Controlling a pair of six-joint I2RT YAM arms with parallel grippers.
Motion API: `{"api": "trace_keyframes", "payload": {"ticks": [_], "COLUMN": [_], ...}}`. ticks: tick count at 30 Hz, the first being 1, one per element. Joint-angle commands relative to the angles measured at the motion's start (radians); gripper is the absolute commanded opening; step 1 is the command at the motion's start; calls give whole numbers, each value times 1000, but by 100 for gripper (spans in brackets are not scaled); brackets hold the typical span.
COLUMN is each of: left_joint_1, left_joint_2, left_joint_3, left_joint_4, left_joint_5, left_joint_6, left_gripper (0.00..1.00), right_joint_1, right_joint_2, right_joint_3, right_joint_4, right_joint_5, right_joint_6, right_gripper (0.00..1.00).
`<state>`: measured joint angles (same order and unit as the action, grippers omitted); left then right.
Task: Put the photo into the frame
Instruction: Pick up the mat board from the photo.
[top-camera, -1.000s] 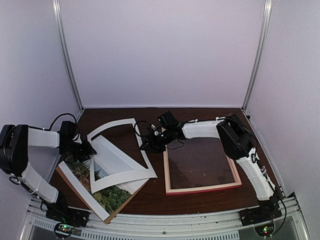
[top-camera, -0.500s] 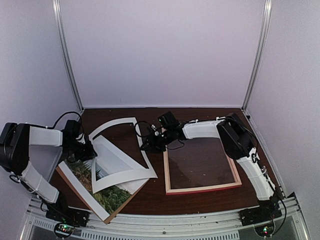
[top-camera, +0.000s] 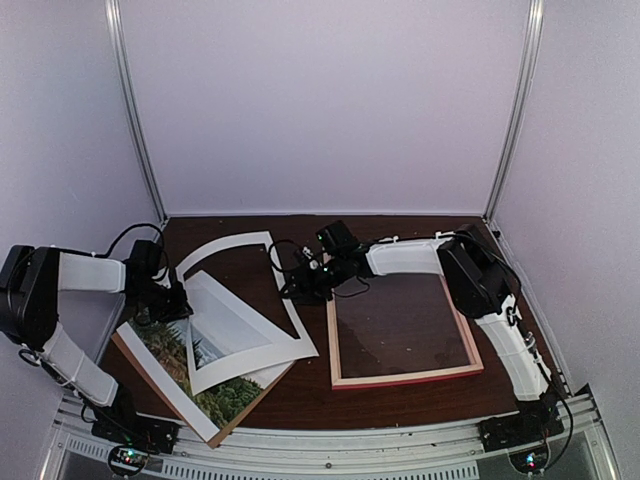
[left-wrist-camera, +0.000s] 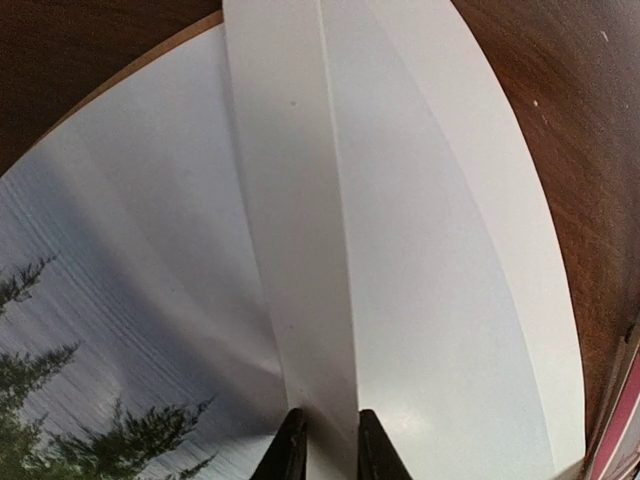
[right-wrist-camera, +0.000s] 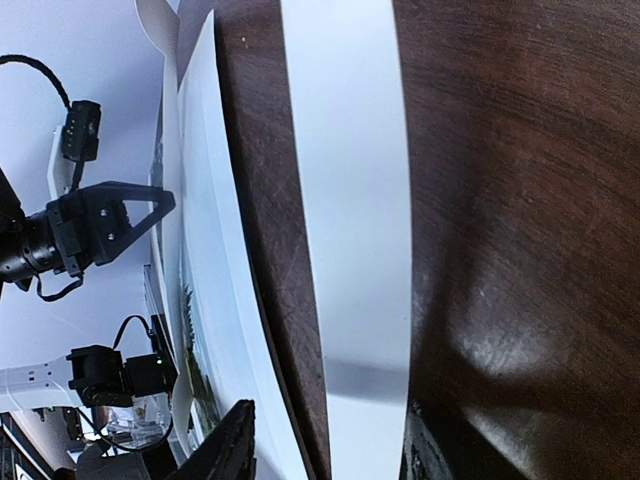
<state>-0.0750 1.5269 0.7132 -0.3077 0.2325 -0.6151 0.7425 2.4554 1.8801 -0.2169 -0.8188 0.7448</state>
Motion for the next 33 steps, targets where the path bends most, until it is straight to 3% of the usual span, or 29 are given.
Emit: {"api": "trace_keyframes", "payload": {"ticks": [1, 17, 33], "left_joint_1": [-11, -11, -11], "left_joint_2": [37, 45, 50], "left_joint_3": [-26, -26, -21], "left_joint_4": [-9, 9, 24], "left_joint_5": [37, 51, 75], "left_joint_6": [-10, -14, -20], "left_gripper": [17, 15, 14], "right_joint_1": [-6, -35, -40], "right_joint_2": [-60, -110, -47], "right_joint_3": [11, 26, 49], "right_joint_4": [-61, -195, -161], "right_joint_5": [44, 129, 71], "right_joint_6": [-58, -183, -156], "right_gripper": [52, 61, 61]}}
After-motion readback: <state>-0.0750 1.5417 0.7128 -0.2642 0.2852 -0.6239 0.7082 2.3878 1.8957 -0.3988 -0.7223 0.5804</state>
